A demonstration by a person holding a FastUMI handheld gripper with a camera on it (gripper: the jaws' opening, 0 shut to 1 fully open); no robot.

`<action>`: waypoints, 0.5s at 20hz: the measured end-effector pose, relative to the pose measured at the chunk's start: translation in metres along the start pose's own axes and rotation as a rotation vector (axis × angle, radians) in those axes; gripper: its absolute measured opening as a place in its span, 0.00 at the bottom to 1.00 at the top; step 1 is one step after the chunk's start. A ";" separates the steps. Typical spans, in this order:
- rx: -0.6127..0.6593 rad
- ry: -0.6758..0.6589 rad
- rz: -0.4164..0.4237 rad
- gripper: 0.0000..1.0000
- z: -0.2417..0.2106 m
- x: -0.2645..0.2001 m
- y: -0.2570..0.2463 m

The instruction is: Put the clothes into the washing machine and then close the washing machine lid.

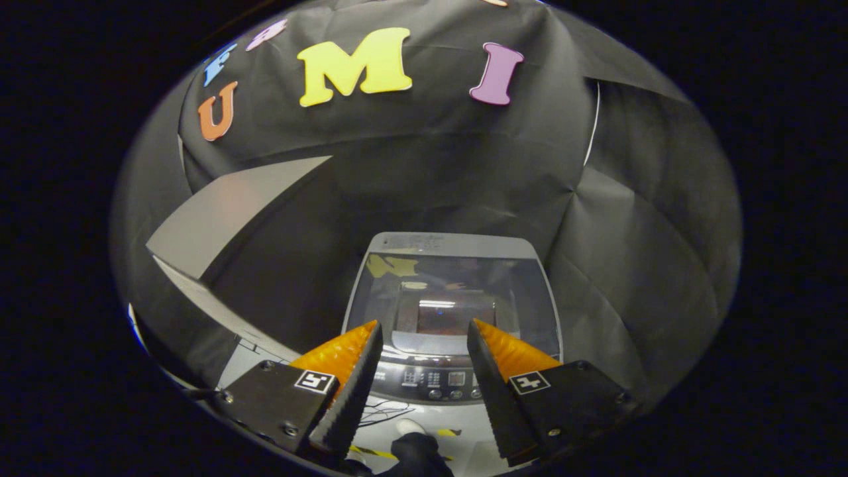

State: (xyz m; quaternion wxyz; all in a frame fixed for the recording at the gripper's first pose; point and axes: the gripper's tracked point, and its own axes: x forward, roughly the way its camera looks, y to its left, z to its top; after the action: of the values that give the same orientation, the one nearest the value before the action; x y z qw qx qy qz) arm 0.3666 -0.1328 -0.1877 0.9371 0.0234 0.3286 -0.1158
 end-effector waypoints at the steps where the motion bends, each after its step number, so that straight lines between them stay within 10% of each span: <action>1: 0.009 -0.017 -0.007 0.82 -0.004 -0.009 0.008; 10: 0.038 -0.245 -0.062 0.81 -0.006 -0.142 0.070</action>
State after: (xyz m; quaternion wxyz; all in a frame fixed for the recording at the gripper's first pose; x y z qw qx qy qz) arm 0.2713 -0.0358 -0.1060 0.9655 0.0166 0.2102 -0.1527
